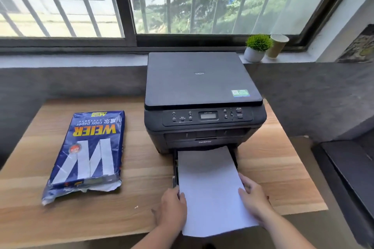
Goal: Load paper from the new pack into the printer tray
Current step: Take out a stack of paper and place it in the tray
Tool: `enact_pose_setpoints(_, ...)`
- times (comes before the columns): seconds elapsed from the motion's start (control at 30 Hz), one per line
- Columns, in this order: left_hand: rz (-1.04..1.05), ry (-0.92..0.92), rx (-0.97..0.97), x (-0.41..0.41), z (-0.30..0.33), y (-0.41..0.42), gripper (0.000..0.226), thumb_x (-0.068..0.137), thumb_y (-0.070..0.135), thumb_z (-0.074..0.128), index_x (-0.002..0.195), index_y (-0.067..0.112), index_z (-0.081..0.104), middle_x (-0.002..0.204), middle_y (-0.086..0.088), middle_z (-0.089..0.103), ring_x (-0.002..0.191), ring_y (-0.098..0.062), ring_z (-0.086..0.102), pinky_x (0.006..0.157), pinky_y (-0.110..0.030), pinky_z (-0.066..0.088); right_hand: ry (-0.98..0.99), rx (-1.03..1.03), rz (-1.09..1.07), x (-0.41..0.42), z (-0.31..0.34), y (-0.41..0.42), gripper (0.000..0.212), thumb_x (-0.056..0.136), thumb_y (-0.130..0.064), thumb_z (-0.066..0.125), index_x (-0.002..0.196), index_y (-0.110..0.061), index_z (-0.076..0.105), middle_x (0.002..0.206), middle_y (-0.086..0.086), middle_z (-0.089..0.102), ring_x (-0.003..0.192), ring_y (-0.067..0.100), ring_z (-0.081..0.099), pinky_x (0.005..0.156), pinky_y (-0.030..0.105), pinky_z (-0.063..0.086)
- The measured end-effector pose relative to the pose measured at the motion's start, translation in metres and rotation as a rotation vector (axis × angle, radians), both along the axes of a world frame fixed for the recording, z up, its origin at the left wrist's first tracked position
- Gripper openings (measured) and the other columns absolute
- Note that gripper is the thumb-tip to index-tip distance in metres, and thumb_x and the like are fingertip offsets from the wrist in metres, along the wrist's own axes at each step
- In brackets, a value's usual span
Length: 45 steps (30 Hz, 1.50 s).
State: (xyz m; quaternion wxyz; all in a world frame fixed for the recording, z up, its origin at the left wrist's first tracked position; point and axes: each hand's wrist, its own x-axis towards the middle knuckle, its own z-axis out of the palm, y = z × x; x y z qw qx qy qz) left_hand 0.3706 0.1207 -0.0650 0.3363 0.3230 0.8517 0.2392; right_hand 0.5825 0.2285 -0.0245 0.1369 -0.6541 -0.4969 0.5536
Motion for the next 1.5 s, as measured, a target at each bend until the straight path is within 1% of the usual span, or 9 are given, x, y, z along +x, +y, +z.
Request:
enact_pose_setpoints(0.17, -0.021, 0.074, -0.044, 0.008, 0.007, 0.015, 0.019, 0.088, 0.029, 0.05, 0.069, 0.027, 0.052, 0.083, 0.0, 0.059, 0.076, -0.021, 0.055, 0.069, -0.039, 0.053, 0.019, -0.028, 0.01, -0.004, -0.015, 0.034, 0.05, 0.095, 0.006, 0.044, 0.14, -0.016, 0.051, 0.12, 0.0, 0.067, 0.105, 0.022, 0.067, 0.094, 0.033, 0.05)
enact_pose_setpoints(0.3, -0.033, 0.116, -0.087, 0.012, 0.003, 0.024, 0.034, 0.091, 0.034, 0.052, 0.122, 0.024, 0.06, 0.121, 0.0, 0.063, 0.109, -0.023, 0.057, 0.087, -0.036, 0.047, -0.022, -0.01, -0.009, -0.006, -0.052, 0.065, 0.048, 0.092, -0.004, 0.048, 0.134, -0.026, 0.055, 0.116, 0.001, 0.07, 0.107, 0.025, 0.068, 0.097, 0.038, 0.052)
enact_pose_setpoints(0.37, -0.016, 0.131, -0.087, 0.011, -0.001, 0.027, 0.039, 0.092, 0.035, 0.052, 0.129, 0.022, 0.056, 0.128, 0.001, 0.061, 0.116, -0.023, 0.055, 0.091, -0.036, 0.045, -0.02, -0.007, -0.034, -0.012, -0.068, 0.076, 0.048, 0.09, -0.008, 0.049, 0.134, -0.022, 0.057, 0.112, 0.003, 0.072, 0.103, 0.027, 0.069, 0.096, 0.042, 0.054)
enact_pose_setpoints(0.57, -0.043, 0.18, -0.052, 0.01, -0.011, 0.027, 0.038, 0.091, 0.029, 0.056, 0.127, 0.018, 0.059, 0.125, -0.003, 0.064, 0.114, -0.025, 0.057, 0.089, -0.035, 0.047, -0.06, -0.016, -0.162, -0.038, -0.051, 0.087, 0.038, 0.095, -0.005, 0.05, 0.133, -0.011, 0.055, 0.12, 0.018, 0.067, 0.107, 0.036, 0.062, 0.083, 0.026, 0.041)
enact_pose_setpoints(0.83, -0.124, 0.268, 0.001, 0.01, -0.009, 0.015, 0.041, 0.089, 0.029, 0.06, 0.13, 0.027, 0.055, 0.106, 0.0, 0.067, 0.099, -0.024, 0.062, 0.075, -0.037, 0.051, -0.242, 0.122, -0.245, -0.059, -0.053, 0.087, 0.014, 0.093, -0.002, 0.046, 0.107, -0.005, 0.046, 0.093, 0.016, 0.061, 0.078, 0.031, 0.055, 0.072, 0.032, 0.041)
enact_pose_setpoints(0.93, -0.166, 0.302, 0.011, 0.008, -0.013, 0.012, 0.044, 0.088, 0.026, 0.061, 0.131, 0.025, 0.054, 0.104, -0.002, 0.067, 0.097, -0.026, 0.062, 0.072, -0.039, 0.051, -0.318, 0.186, -0.251, -0.064, -0.05, 0.089, 0.012, 0.091, -0.003, 0.047, 0.103, -0.006, 0.047, 0.096, 0.022, 0.067, 0.083, 0.039, 0.062, 0.071, 0.037, 0.045)
enact_pose_setpoints(1.17, -0.167, 0.317, 0.036, 0.007, -0.011, 0.014, 0.039, 0.089, 0.028, 0.059, 0.128, 0.024, 0.056, 0.113, 0.0, 0.066, 0.099, -0.026, 0.063, 0.074, -0.038, 0.052, -0.642, 0.391, 0.014, -0.054, -0.048, 0.086, 0.024, 0.084, -0.02, 0.069, 0.103, -0.009, 0.057, 0.105, 0.014, 0.064, 0.099, 0.036, 0.063, 0.072, 0.04, 0.05)
enact_pose_setpoints(1.33, -0.187, 0.384, 0.04, 0.002, -0.01, 0.027, 0.031, 0.088, 0.025, 0.061, 0.117, 0.016, 0.062, 0.106, -0.006, 0.06, 0.079, -0.031, 0.064, 0.058, -0.038, 0.05, -0.635, 0.435, 0.001, -0.025, -0.056, 0.073, 0.032, 0.072, -0.022, 0.078, 0.096, -0.012, 0.06, 0.098, 0.01, 0.062, 0.097, 0.033, 0.058, 0.085, 0.042, 0.047)
enact_pose_setpoints(1.5, -0.157, 0.395, 0.035, -0.001, -0.009, 0.041, 0.033, 0.088, 0.024, 0.06, 0.12, 0.014, 0.062, 0.109, -0.008, 0.063, 0.088, -0.031, 0.063, 0.063, -0.04, 0.05, -0.621, 0.419, 0.083, -0.015, -0.061, 0.06, 0.021, 0.077, -0.02, 0.074, 0.094, -0.014, 0.063, 0.095, 0.007, 0.066, 0.092, 0.03, 0.06, 0.08, 0.039, 0.049)
